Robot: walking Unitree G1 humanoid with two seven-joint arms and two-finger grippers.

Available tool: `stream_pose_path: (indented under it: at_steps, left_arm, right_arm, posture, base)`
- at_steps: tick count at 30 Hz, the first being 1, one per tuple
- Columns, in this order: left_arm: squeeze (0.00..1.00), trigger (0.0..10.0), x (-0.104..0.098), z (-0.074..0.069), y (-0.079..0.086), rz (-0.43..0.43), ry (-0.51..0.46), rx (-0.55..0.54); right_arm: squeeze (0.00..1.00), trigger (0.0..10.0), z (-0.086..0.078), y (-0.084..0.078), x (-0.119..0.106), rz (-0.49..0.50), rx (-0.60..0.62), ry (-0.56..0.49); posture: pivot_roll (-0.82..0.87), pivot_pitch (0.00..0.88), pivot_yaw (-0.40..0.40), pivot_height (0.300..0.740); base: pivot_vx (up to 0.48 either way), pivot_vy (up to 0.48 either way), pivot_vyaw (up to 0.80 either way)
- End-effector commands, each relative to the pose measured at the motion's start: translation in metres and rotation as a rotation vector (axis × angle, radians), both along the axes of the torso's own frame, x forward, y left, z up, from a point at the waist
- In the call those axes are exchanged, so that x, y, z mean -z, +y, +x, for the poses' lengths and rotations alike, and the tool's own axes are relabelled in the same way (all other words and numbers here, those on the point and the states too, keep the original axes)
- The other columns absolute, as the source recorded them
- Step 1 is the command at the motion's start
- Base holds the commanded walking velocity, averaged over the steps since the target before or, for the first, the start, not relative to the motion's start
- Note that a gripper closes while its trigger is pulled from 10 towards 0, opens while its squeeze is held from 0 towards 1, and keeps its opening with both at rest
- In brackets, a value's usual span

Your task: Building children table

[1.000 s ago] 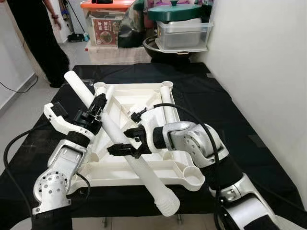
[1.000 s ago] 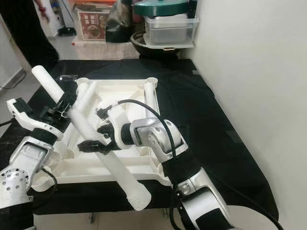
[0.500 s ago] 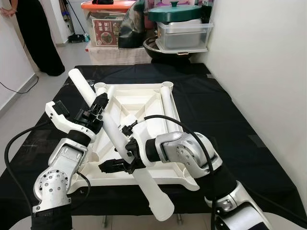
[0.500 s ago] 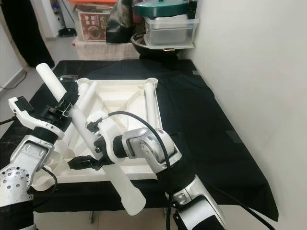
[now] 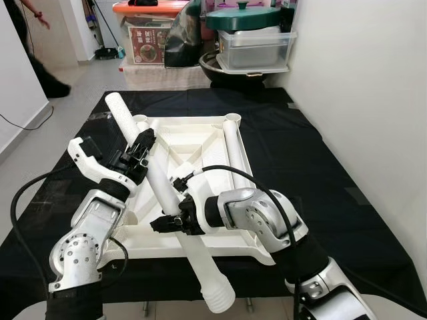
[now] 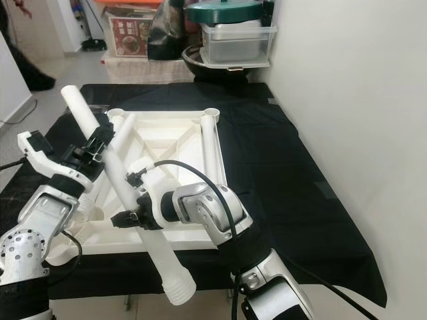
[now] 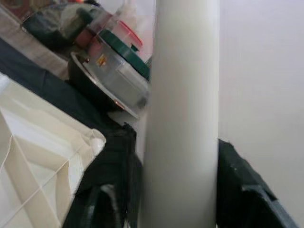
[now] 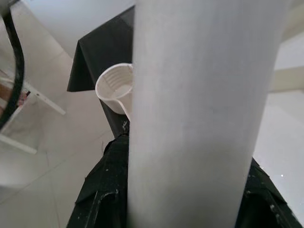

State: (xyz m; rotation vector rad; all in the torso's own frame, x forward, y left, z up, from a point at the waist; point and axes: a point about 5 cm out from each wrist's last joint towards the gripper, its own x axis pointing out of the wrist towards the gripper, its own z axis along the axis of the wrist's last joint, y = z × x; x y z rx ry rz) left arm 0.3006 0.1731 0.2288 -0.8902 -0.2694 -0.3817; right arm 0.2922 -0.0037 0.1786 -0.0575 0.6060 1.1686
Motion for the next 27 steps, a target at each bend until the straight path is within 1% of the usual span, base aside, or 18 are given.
stream_pose_path:
  at_steps: [1,3,4,6,10,11,12,13,14,15,16,17,18,19,22,24,25,27]
  left_arm:
    - [1.00,10.0,-0.003,0.000,-0.007,0.032,-0.019,0.020]
    - [1.00,10.0,-0.004,0.000,-0.007,0.041,-0.026,0.017]
    - [1.00,10.0,-0.005,-0.002,-0.006,0.030,-0.038,0.026]
    - [1.00,10.0,-0.005,-0.003,-0.005,0.025,-0.040,0.028]
    - [1.00,10.0,-0.006,-0.009,-0.004,-0.001,-0.037,0.067]
    - [1.00,10.0,-0.006,-0.009,-0.004,-0.001,-0.037,0.067]
    - [0.73,10.0,-0.008,-0.013,-0.004,-0.022,-0.051,0.095]
    - [0.73,10.0,-0.009,-0.016,-0.004,-0.038,-0.061,0.114]
    - [0.00,10.0,-0.010,-0.021,-0.005,-0.046,-0.082,0.139]
    - [0.00,10.0,-0.011,-0.023,-0.005,-0.049,-0.096,0.156]
    - [0.00,10.0,-0.011,-0.023,-0.005,-0.049,-0.096,0.156]
    - [0.00,10.0,-0.013,-0.031,-0.004,-0.060,-0.126,0.192]
    - [0.00,10.0,-0.014,-0.034,-0.003,-0.057,-0.136,0.200]
    - [0.00,10.0,-0.014,-0.034,-0.003,-0.057,-0.136,0.200]
    - [0.00,10.0,-0.015,-0.041,-0.003,-0.055,-0.164,0.236]
    - [0.00,10.0,-0.015,-0.044,-0.004,-0.056,-0.177,0.260]
    - [0.00,10.0,-0.015,-0.044,-0.004,-0.056,-0.177,0.260]
    - [0.00,10.0,-0.013,-0.050,-0.006,-0.032,-0.180,0.296]
  right_arm:
    - [0.00,0.0,-0.006,0.010,-0.004,0.033,-0.053,0.002]
    - [0.00,0.0,-0.004,0.007,-0.006,0.041,-0.041,0.001]
    - [0.00,0.0,0.000,0.001,-0.011,0.065,-0.014,0.002]
    - [0.00,0.0,0.000,-0.001,-0.012,0.072,-0.006,0.002]
    - [0.00,0.0,0.009,-0.016,-0.024,0.114,0.053,-0.008]
    - [0.00,0.0,0.009,-0.016,-0.024,0.114,0.053,-0.008]
    - [0.00,0.0,0.014,-0.024,-0.031,0.128,0.081,-0.019]
    - [0.00,0.0,0.017,-0.029,-0.035,0.137,0.100,-0.028]
    - [0.00,0.0,0.023,-0.038,-0.043,0.154,0.133,-0.043]
    - [0.00,0.0,0.027,-0.044,-0.048,0.165,0.154,-0.053]
    - [0.00,0.0,0.027,-0.044,-0.048,0.165,0.154,-0.053]
    - [0.00,0.0,0.039,-0.065,-0.062,0.186,0.231,-0.092]
    - [0.00,0.0,0.045,-0.076,-0.069,0.194,0.269,-0.110]
    - [0.00,0.0,0.045,-0.076,-0.069,0.194,0.269,-0.110]
    - [0.00,0.0,0.054,-0.100,-0.085,0.211,0.343,-0.144]
    - [0.00,0.0,0.057,-0.109,-0.092,0.218,0.373,-0.157]
    - [0.00,0.0,0.057,-0.109,-0.092,0.218,0.373,-0.157]
    - [0.00,0.0,0.062,-0.123,-0.101,0.215,0.411,-0.187]
  posture:
    - [0.00,0.000,-0.007,0.740]
    - [0.00,0.000,-0.007,0.740]
    - [0.00,0.000,-0.007,0.740]
    - [0.00,0.000,-0.007,0.740]
    - [0.00,0.000,-0.009,0.740]
    - [0.00,0.000,-0.009,0.740]
    - [0.00,0.000,-0.008,0.740]
    - [0.00,0.000,-0.008,0.740]
    - [0.00,0.000,-0.013,0.740]
    - [0.00,0.000,-0.013,0.740]
    - [0.00,0.000,-0.013,0.740]
    - [0.00,0.000,-0.013,0.740]
    - [-0.01,0.000,-0.014,0.740]
    - [-0.01,0.000,-0.014,0.740]
    - [-0.01,0.000,-0.019,0.740]
    - [-0.01,0.000,-0.018,0.740]
    - [-0.01,0.000,-0.018,0.740]
    - [-0.01,0.000,-0.020,0.740]
  base:
    - [0.000,0.000,0.00]
    - [0.000,0.000,0.00]
    - [0.000,0.000,0.00]
    - [0.000,0.000,0.00]
    - [0.000,0.000,0.00]
    - [0.000,0.000,0.00]
    - [0.000,0.000,0.00]
    - [0.000,0.000,0.00]
    - [0.000,0.000,0.00]
    - [0.000,0.000,0.00]
    - [0.000,0.000,0.00]
    - [0.000,0.000,0.00]
    - [0.000,0.000,0.00]
    - [0.000,0.000,0.00]
    - [0.000,0.000,0.00]
    - [0.000,0.000,0.00]
    - [0.000,0.000,0.00]
    - [0.000,0.000,0.00]
